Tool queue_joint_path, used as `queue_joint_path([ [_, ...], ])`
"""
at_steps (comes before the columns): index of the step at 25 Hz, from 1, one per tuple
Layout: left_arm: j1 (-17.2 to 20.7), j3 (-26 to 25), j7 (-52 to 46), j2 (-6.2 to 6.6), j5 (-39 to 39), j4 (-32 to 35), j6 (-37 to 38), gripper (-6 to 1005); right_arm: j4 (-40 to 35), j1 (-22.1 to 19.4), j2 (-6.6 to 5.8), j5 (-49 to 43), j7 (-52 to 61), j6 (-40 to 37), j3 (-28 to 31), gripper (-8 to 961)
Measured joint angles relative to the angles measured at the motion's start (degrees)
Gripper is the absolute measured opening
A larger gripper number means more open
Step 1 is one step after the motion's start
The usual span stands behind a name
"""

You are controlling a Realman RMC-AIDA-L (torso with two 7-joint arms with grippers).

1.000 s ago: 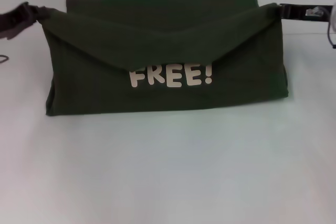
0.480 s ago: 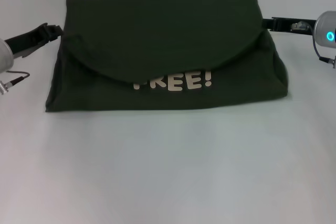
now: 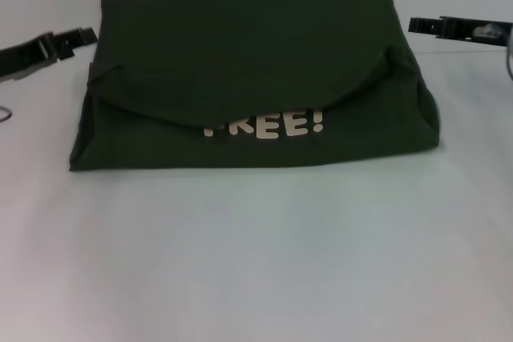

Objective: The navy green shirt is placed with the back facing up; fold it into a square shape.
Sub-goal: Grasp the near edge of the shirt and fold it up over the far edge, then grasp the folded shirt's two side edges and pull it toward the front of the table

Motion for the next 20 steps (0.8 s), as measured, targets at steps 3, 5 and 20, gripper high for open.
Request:
queue_joint_path([
  [3,3.2,5.8,0.3,0.77,0.2,2.6,7.6,600,-2.0,-3.0,-1.67,4.2,-0.2,-10.4,-0.4,709],
  [5,4.8,9.9,-0.1,0.82,0.2,3.6,9.2,681,-2.3,-4.3,-3.07,5.4,-0.2,-16.5,-0.6,813],
  [20,6.3,21.0,-3.8,-0.71,0.4,2.4,-0.2,894,-1.6,-6.6,-5.05,3.4,0.4,-23.6,-0.9,905],
])
